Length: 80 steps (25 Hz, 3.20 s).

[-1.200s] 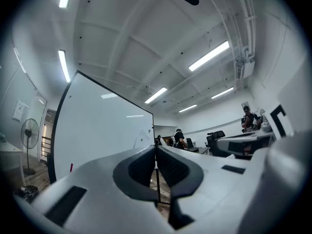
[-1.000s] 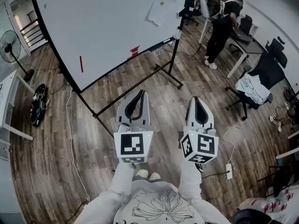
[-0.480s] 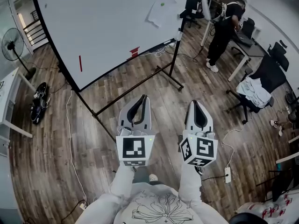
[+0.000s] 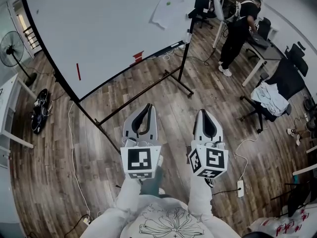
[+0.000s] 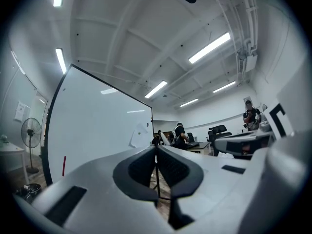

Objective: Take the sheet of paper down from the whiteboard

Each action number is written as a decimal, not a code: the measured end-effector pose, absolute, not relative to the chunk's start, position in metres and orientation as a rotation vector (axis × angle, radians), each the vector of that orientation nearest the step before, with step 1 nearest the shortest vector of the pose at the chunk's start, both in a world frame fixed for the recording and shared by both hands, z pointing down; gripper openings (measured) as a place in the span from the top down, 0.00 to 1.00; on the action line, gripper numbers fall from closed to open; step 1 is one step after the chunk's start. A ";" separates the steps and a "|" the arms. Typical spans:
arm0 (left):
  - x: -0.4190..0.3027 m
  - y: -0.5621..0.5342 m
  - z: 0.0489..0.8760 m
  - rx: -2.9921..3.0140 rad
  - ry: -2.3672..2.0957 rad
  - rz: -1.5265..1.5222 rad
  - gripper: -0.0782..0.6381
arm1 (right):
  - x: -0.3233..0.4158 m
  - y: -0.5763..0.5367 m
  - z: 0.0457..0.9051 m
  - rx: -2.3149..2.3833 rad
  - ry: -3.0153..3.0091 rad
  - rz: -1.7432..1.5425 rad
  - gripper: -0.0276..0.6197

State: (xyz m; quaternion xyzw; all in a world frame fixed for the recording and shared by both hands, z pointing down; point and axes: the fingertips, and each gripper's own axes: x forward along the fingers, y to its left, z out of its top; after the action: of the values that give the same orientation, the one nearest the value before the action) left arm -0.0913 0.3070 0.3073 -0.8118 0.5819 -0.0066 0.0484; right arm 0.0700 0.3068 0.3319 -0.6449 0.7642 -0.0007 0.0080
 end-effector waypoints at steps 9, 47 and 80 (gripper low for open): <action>-0.075 0.190 0.308 -2.476 1.763 0.000 0.87 | 0.080 0.192 0.330 -2.002 2.404 0.029 0.95; 0.003 -0.236 0.315 -2.278 2.032 -0.004 0.87 | 0.150 -0.268 0.329 -1.710 2.630 0.063 0.95; -0.086 -0.412 0.306 -1.960 2.324 -0.164 0.78 | 0.076 -0.487 0.316 -1.407 2.775 0.134 0.95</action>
State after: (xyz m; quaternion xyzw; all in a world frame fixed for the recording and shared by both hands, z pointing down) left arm -0.0855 -0.4116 0.3061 -0.6429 0.7625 -0.0538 0.0486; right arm 0.0762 -0.4866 0.3156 -0.4517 0.8910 0.0431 0.0136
